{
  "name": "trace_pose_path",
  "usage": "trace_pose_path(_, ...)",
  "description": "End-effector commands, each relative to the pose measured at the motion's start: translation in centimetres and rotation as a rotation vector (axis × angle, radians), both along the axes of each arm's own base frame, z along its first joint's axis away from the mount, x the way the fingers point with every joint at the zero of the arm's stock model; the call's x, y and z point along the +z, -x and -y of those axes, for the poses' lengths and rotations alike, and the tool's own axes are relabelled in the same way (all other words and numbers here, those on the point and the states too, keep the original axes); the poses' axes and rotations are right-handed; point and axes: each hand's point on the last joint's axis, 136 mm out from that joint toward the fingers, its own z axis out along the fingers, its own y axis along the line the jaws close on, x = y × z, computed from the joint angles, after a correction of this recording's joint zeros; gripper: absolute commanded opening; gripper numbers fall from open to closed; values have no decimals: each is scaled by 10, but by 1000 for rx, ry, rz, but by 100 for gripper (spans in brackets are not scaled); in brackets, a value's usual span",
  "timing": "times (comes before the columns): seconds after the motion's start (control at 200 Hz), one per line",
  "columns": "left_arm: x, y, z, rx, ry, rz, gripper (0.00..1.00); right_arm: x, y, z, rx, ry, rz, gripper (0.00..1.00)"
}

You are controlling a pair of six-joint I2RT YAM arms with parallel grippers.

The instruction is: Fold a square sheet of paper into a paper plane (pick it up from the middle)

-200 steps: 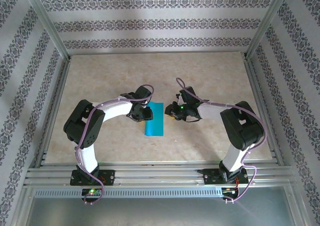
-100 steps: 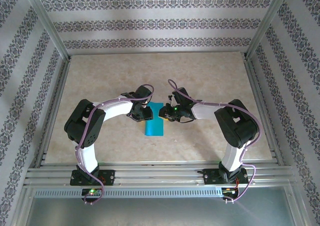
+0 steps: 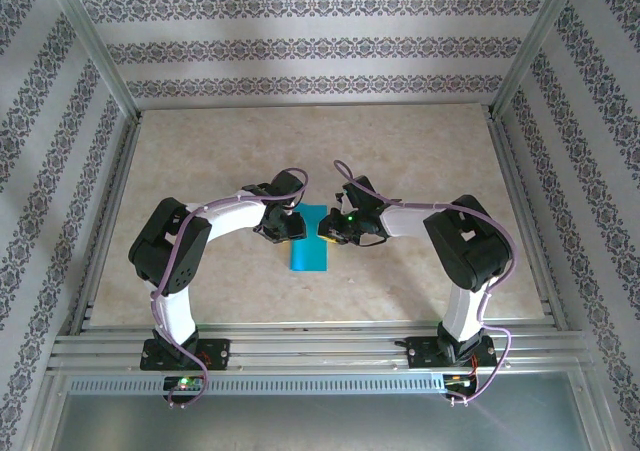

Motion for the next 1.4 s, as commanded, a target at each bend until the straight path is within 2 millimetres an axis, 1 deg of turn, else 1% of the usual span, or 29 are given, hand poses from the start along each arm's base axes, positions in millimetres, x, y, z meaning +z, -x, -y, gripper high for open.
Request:
trace_pose_path(0.0, -36, 20, -20, -14, -99, -100, 35, 0, 0, -7, 20, 4, -5, 17)
trace_pose_path(0.285, -40, 22, -19, -22, -96, -110, 35, -12, 4, -2, 20, 49, -34, 16)
trace_pose_path(0.475, -38, 21, -19, -25, -99, -104, 35, -26, 10, 10, 14, 126, -71, 14)
trace_pose_path(0.585, -32, 17, -18, -27, -93, -88, 35, -36, 16, 18, 13, 175, -99, 13)
trace_pose_path(0.66, -18, 10, -15, -36, -88, -59, 36, -45, 21, 25, 14, 220, -120, 12)
trace_pose_path(0.734, 7, -2, -12, -38, -78, -9, 39, -55, 26, 34, 15, 270, -142, 10)
trace_pose_path(0.789, 29, -9, -8, -45, -51, 34, 42, -61, 28, 39, 16, 298, -149, 9)
trace_pose_path(0.829, 43, -13, -9, -40, -43, 51, 45, -66, 30, 42, 14, 317, -159, 8)
trace_pose_path(0.874, 55, -16, -12, -32, -43, 60, 46, -70, 32, 45, 15, 332, -167, 7)
trace_pose_path(0.929, 67, -19, -10, -35, -28, 80, 47, -74, 34, 47, 12, 348, -175, 7)
trace_pose_path(0.979, 78, -20, -3, -47, 17, 99, 47, -77, 34, 49, 10, 356, -178, 6)
trace_pose_path(1.039, 85, -20, 11, -64, 103, 109, 45, -79, 35, 51, 7, 366, -186, 6)
trace_pose_path(1.104, 86, -19, 28, -74, 209, 98, 40, -81, 36, 52, 5, 373, -192, 6)
trace_pose_path(1.219, 72, -14, 46, -62, 324, 47, 28, -83, 36, 53, 0, 379, -199, 6)
trace_pose_path(1.304, 59, -12, 50, -60, 341, 14, 22, -84, 37, 53, -1, 382, -203, 6)
trace_pose_path(1.394, 43, -6, 43, -69, 292, -24, 16, -84, 36, 53, -1, 383, -207, 6)
